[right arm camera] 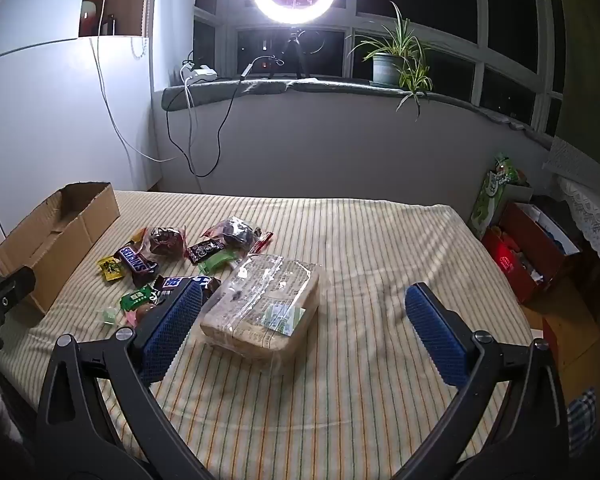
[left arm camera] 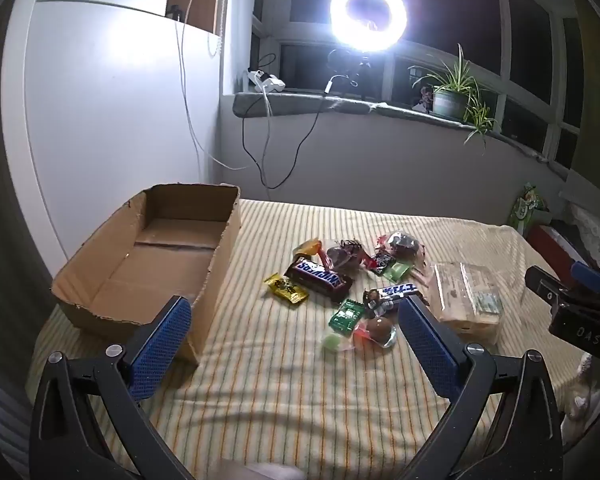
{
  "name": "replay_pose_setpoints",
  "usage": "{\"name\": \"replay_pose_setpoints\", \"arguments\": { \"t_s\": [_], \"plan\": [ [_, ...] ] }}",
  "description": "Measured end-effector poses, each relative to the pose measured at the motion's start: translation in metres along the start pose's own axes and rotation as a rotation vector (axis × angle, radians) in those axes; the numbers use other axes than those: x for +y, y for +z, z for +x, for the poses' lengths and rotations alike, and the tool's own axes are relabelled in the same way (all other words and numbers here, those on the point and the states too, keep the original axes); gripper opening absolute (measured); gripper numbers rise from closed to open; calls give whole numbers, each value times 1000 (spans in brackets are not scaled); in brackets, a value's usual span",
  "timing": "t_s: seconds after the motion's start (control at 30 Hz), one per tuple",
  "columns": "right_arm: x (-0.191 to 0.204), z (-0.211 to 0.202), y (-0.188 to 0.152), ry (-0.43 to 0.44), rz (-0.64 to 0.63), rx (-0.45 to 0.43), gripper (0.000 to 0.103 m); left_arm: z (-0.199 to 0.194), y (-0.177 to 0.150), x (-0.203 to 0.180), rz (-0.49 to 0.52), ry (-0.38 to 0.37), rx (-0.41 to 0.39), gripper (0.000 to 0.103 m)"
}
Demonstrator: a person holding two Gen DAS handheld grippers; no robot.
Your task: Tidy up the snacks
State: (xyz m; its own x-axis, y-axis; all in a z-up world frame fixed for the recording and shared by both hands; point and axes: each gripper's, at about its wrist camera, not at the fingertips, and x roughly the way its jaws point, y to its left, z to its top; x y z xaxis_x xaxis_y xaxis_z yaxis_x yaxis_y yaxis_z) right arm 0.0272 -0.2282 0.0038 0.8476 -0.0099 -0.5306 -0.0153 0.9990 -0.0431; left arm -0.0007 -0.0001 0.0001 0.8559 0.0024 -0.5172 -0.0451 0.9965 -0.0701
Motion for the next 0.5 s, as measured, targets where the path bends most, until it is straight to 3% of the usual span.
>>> {"name": "replay_pose_setpoints", "arguments": {
  "t_s": [0.5],
  "plan": [
    [3, -2, 1, 1, 0, -3, 103, -1, -1, -1, -3, -18, 10, 102]
  ]
}}
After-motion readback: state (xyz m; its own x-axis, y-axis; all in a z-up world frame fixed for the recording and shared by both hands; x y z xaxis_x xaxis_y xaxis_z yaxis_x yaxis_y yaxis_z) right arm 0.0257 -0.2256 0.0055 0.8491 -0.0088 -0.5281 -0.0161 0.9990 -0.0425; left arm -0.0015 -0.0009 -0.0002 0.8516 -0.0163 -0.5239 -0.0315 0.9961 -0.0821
